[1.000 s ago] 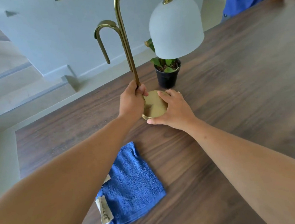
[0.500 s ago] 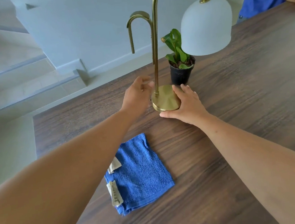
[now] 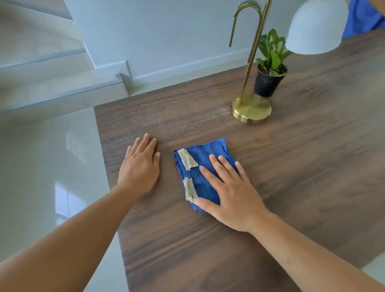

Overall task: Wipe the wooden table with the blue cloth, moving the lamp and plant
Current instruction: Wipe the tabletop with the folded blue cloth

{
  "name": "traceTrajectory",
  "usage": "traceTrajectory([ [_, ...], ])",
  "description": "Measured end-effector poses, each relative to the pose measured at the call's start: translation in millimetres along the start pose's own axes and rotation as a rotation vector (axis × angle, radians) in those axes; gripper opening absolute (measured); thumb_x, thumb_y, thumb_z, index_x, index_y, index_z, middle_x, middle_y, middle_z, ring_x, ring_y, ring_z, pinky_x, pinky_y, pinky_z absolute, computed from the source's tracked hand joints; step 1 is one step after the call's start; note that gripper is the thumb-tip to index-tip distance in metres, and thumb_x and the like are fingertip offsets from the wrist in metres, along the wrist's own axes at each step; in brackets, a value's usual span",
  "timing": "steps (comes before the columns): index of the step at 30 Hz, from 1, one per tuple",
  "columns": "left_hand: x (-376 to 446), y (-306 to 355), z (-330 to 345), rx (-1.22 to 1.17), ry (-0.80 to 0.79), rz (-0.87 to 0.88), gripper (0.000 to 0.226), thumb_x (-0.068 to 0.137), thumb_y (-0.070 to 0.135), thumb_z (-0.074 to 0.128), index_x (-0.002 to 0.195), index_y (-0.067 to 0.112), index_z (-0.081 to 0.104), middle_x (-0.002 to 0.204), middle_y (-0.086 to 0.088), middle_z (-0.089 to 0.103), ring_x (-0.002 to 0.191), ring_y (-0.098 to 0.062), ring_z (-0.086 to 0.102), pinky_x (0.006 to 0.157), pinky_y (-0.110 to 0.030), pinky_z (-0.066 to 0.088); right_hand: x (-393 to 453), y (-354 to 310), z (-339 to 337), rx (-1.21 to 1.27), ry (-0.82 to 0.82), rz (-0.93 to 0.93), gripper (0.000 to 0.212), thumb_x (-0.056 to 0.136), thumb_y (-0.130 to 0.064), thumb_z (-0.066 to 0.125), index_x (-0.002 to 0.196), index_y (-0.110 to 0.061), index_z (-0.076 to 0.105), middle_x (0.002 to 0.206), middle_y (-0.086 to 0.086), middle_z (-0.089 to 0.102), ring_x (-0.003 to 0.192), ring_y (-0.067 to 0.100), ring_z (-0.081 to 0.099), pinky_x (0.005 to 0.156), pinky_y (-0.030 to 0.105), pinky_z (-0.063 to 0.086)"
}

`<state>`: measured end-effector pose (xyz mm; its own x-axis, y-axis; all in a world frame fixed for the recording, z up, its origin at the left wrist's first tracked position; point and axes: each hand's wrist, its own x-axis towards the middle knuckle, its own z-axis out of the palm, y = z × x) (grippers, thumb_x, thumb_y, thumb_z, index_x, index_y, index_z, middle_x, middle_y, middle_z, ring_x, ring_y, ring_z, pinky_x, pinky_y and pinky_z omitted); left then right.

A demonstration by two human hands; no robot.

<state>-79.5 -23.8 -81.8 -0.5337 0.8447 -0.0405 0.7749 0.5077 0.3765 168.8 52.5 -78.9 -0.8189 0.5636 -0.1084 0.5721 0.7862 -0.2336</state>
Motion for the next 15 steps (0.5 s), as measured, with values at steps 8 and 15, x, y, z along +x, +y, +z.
traceTrajectory([
  [8, 25, -4, -3, 0.040, -0.005, 0.004, 0.062, 0.105, 0.046, 0.026, 0.159, 0.015, 0.017, 0.167, -0.002, 0.005, 0.154, -0.016, -0.001, 0.125, -0.034, -0.002, 78, -1, -10, -0.072, -0.018, 0.196, 0.066, 0.099, -0.065, 0.013, 0.158, -0.039, -0.002, 0.167, 0.005, -0.012, 0.152, 0.024, -0.016, 0.123, 0.050, -0.008],
  [15, 39, -7, 3, 0.015, 0.086, 0.007, 0.062, 0.104, 0.048, 0.028, 0.158, 0.018, 0.022, 0.167, 0.003, 0.010, 0.153, -0.010, 0.002, 0.125, -0.031, 0.000, 206, 23, -23, 0.055, 0.131, 0.342, 0.061, 0.099, -0.065, 0.023, 0.144, -0.025, 0.035, 0.165, 0.018, 0.009, 0.153, 0.032, 0.000, 0.122, 0.054, -0.001],
])
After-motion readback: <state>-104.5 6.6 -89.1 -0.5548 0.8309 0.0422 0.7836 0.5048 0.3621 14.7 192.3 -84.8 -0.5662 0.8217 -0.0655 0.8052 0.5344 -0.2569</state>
